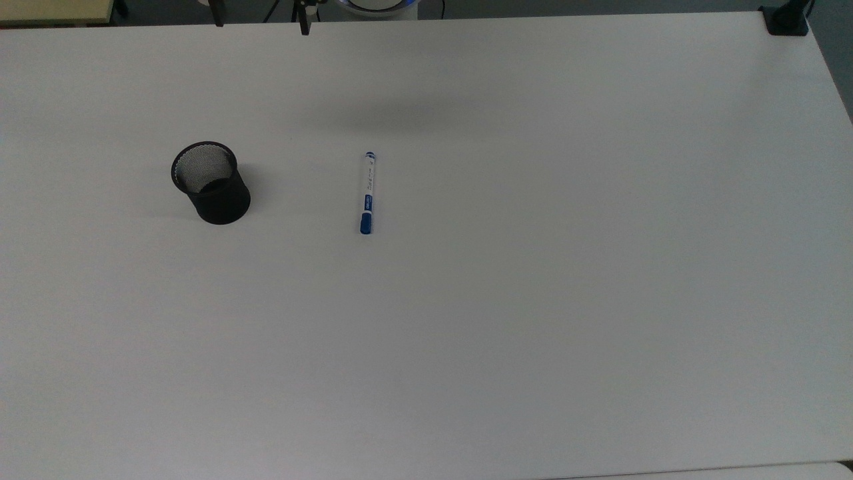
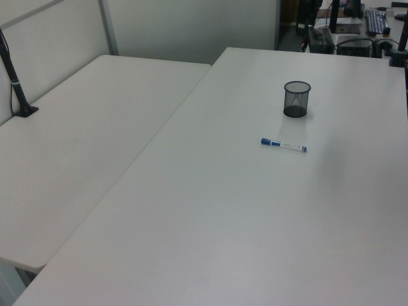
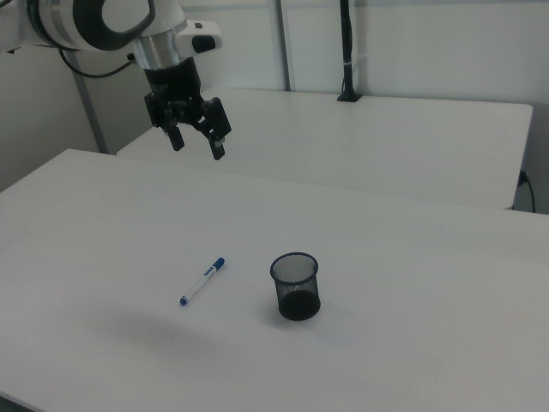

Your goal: Insert the marker

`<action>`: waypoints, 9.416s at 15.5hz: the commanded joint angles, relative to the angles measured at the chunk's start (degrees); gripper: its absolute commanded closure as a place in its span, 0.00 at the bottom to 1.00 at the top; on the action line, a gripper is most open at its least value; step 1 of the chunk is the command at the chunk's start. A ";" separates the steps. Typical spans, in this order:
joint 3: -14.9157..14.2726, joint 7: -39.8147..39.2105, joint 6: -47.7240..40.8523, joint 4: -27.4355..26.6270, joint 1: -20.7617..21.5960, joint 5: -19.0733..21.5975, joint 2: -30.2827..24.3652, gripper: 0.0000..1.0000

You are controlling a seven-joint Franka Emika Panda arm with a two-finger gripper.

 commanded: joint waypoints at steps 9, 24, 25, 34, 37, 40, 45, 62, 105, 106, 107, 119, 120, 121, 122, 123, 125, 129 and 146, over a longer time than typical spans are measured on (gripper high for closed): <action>-0.11 -0.44 -0.49 -2.02 0.33 -0.29 -1.45 0.00; -0.20 -17.21 -0.67 -5.62 -0.20 -1.87 -0.75 0.00; -0.20 -19.75 -0.84 -6.32 -0.37 -1.87 0.13 0.00; 0.68 -2.93 10.21 -13.16 2.00 -4.33 6.46 0.00; 1.82 2.80 16.80 -15.99 2.70 -4.33 8.47 0.00; 3.22 6.85 22.16 -15.90 2.79 -4.42 12.95 0.00; 3.58 9.40 27.98 -15.99 4.28 -4.68 18.14 0.03; 5.25 16.44 34.66 -15.82 5.34 -6.00 23.95 0.57; 5.07 3.26 85.20 -36.56 -17.16 -5.56 6.37 1.00; 5.07 3.26 85.72 -36.56 -17.16 -5.65 6.81 1.00; 5.07 3.26 85.90 -36.64 -17.16 -5.74 6.90 1.00; 5.16 -1.05 85.82 -37.00 -18.30 -5.82 8.31 0.66; 5.16 -0.70 85.82 -36.91 -18.39 -5.82 8.13 0.64; 5.16 -0.44 85.82 -36.91 -18.56 -5.74 7.87 0.62; 5.16 -0.35 85.73 -36.91 -18.57 -5.65 7.70 0.58; 5.16 -0.17 85.64 -36.82 -18.57 -5.56 7.35 0.53; 5.16 1.92 85.47 -36.38 -18.48 -5.47 6.38 0.37; 5.16 5.53 83.02 -35.33 -17.78 -5.47 4.18 0.00; 5.34 15.82 26.01 -11.71 -11.36 -1.00 -3.03 0.00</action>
